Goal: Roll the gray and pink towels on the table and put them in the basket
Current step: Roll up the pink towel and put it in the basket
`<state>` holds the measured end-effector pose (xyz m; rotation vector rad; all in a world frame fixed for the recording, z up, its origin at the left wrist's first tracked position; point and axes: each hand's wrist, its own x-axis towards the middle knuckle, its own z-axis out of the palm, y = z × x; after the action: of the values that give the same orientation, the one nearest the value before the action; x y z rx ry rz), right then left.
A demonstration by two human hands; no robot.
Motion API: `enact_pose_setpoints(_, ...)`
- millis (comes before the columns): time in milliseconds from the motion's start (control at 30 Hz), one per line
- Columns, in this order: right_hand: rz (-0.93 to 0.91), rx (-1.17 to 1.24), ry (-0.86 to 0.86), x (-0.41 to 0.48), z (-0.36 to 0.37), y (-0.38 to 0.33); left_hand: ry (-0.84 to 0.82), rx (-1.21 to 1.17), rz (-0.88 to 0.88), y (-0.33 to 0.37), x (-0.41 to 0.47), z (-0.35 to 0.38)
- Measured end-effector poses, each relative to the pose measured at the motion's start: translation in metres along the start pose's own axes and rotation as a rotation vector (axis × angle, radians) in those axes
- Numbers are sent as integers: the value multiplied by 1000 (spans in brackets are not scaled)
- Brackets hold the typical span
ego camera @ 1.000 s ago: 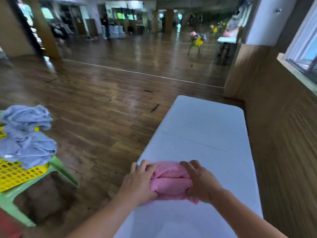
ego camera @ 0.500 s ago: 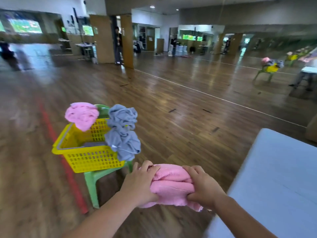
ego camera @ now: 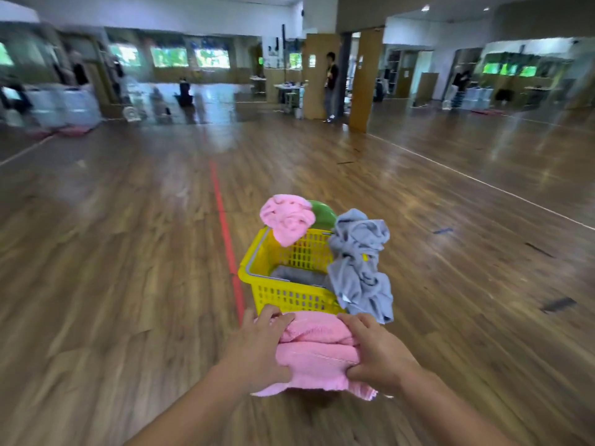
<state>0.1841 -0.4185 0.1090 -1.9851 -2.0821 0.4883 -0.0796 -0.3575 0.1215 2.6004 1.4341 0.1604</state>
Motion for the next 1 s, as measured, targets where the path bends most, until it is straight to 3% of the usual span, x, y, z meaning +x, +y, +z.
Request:
enact_pose_setpoints(200,-85,45,-53,92,12,-3,-14,12,-103,-53,50,3)
enact_pose_setpoints(700,-43,13,-114,346,-51,82,-21,75,-110,-115,321,-4)
enact_pose_setpoints(1000,155,-104,-219,457,4,88,-188,36,20,-206,435,54)
